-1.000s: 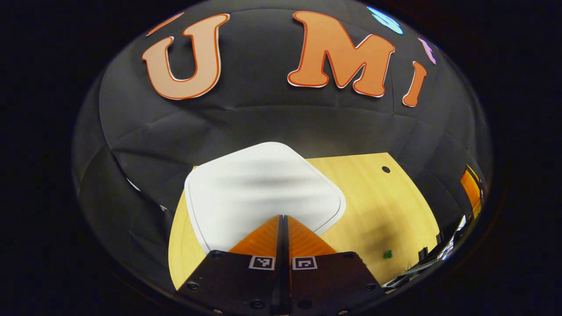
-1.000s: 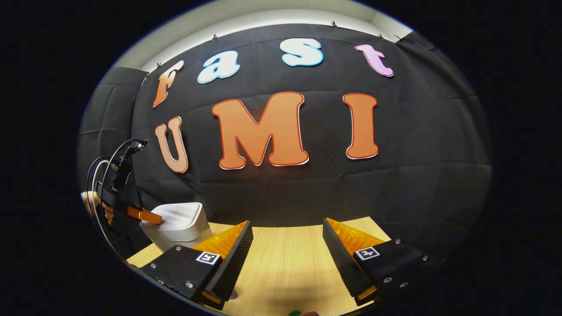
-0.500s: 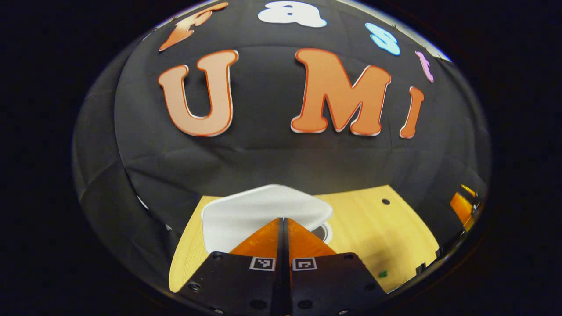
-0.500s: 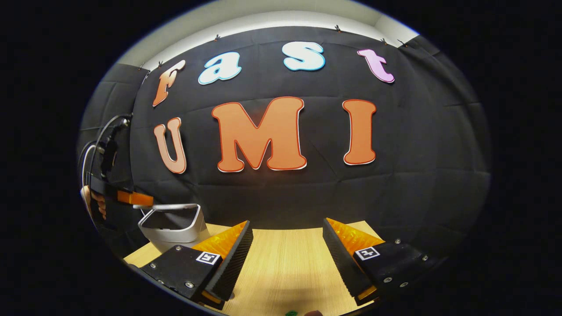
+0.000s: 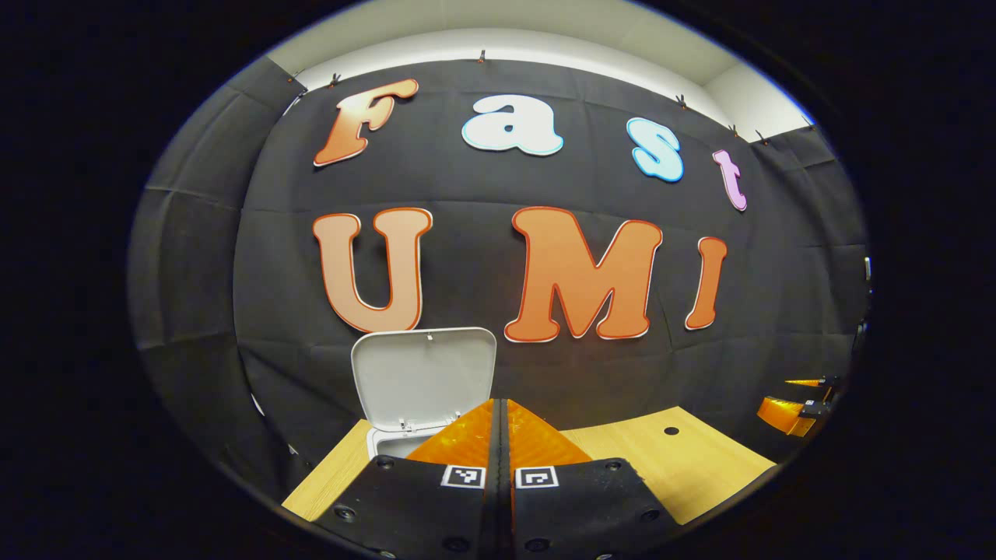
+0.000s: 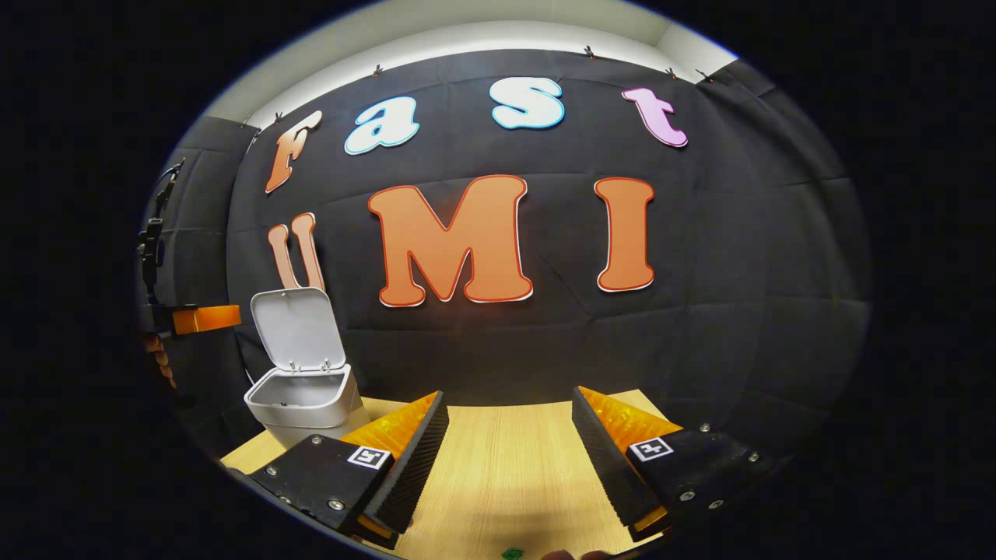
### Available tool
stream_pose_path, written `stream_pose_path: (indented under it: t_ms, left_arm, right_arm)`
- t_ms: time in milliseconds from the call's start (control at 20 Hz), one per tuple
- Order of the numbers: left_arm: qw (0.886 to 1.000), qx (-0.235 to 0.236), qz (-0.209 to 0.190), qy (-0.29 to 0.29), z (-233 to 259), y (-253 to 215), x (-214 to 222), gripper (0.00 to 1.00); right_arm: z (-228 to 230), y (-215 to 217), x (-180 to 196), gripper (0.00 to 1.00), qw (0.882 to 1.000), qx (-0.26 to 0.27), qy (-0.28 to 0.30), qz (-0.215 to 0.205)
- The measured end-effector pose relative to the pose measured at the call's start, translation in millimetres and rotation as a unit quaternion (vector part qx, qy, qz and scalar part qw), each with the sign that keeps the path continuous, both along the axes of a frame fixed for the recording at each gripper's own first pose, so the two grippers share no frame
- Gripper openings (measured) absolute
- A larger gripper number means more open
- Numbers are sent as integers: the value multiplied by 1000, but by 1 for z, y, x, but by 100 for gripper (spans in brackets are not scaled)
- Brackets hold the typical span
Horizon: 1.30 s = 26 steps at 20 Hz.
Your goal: Press the lid of the desktop garbage bin to open it, pick up the crumpled paper on the desktop and throw it into the bin, then pick up the pop can on the desktop and drop it into the bin, and finally close the garbage bin lid.
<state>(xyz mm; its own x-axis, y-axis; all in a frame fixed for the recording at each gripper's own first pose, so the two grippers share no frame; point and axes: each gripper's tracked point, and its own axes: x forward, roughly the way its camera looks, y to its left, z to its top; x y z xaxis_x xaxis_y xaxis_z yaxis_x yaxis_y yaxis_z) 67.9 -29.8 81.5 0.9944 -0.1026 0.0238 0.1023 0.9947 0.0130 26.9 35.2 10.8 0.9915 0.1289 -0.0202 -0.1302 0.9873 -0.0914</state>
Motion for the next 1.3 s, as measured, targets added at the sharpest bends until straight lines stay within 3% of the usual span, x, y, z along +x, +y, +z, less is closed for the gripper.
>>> stream_pose_path:
  t_ms: [400,450,550,650,700,800,1300]
  left_arm:
    - [999,22,39,4,-26,4,-16,1]
    - [999,26,39,7,-32,0,-17,17]
    - [999,18,25,10,-37,-10,-18,34]
    - [1000,7,15,7,-36,-17,-21,62]
    - [1000,4,9,6,-36,-20,-18,63]
    - [1000,2,7,7,-38,-22,-20,94]
    - [1000,8,8,17,-48,-21,-20,97]
  right_arm:
    - [-4,-5,-8,95,1000,-1,4,0]
    - [-6,-5,-8,95,1000,-3,7,1]
    - [-6,-5,-10,95,1000,-5,9,4]
    - [-7,-7,-11,95,1000,-8,9,3]
    - [-7,-7,-12,95,1000,-10,9,3]
    - [-7,-7,-13,95,1000,-11,9,5]
    - [-33,-10,-9,95,998,-30,50,20]
